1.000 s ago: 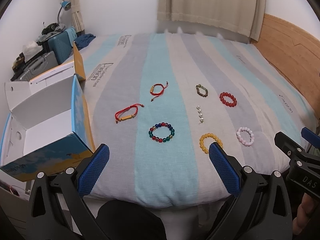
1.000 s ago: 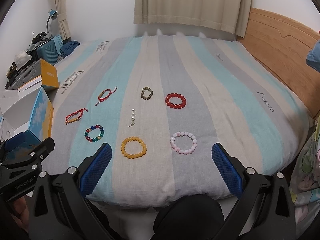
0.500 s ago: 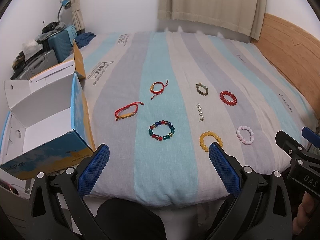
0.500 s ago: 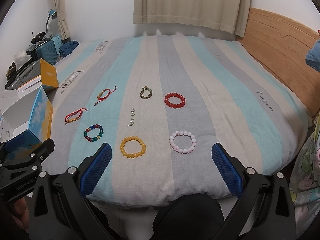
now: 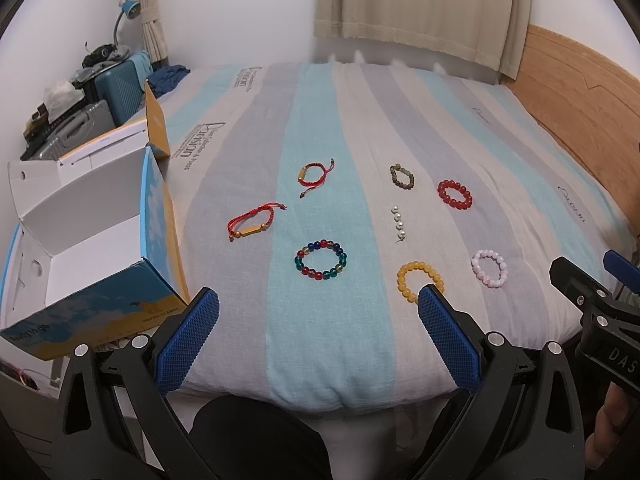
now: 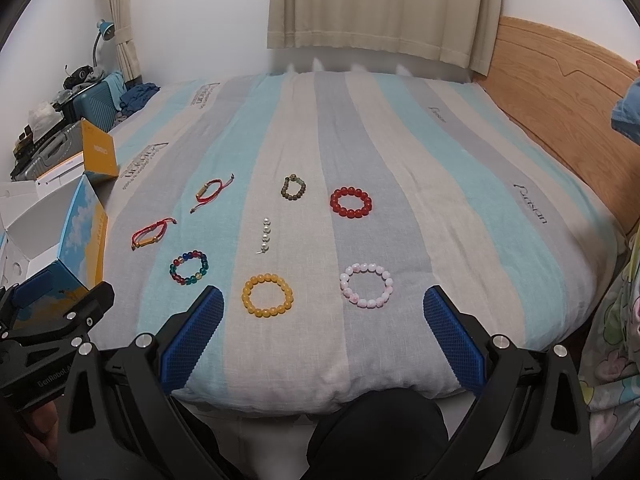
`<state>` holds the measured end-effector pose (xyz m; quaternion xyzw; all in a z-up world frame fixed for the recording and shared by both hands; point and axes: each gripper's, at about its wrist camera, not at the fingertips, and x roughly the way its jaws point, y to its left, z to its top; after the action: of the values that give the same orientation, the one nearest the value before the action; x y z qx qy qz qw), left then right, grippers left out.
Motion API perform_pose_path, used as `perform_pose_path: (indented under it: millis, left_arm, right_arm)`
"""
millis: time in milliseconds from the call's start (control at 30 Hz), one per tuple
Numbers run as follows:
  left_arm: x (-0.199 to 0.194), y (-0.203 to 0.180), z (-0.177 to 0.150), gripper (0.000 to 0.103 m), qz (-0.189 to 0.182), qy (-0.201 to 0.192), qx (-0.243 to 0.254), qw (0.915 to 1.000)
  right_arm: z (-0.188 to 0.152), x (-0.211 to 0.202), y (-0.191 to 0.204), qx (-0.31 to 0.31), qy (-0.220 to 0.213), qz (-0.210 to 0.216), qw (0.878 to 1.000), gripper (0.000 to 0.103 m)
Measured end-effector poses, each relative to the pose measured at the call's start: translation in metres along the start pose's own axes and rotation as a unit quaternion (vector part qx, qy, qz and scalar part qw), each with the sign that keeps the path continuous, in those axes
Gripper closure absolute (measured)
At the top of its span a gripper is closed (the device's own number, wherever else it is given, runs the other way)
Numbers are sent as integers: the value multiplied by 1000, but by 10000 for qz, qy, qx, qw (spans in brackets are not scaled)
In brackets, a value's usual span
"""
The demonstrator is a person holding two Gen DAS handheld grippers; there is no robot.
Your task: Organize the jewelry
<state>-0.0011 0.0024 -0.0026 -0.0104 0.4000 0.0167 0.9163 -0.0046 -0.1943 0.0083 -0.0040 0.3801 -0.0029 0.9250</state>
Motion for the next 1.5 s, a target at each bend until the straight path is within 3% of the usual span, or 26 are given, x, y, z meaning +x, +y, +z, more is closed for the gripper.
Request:
perform_pose_path:
  millis: [700, 867, 1167, 1367, 1500]
  left_arm:
    - [1, -2, 3, 6, -9, 35, 29, 10000]
    - [15, 7, 23, 6, -137, 240, 3, 9996]
    - [73, 29, 61, 6, -354, 1028, -244, 9938]
    - [129, 22, 60, 6, -368, 1669, -194, 9851]
    - [158, 18, 57, 6, -311, 1859, -173, 9819]
  right_arm:
    - [5, -1, -1, -25, 16, 7, 10000, 7]
    - [20, 5, -7, -49, 104, 21, 9999, 7]
    - [60, 52, -21, -50, 861, 157, 9961, 7]
    - [68, 116, -31, 38, 1813, 284, 9830, 7]
    - [62, 149, -40, 119, 2231, 365, 9740, 7]
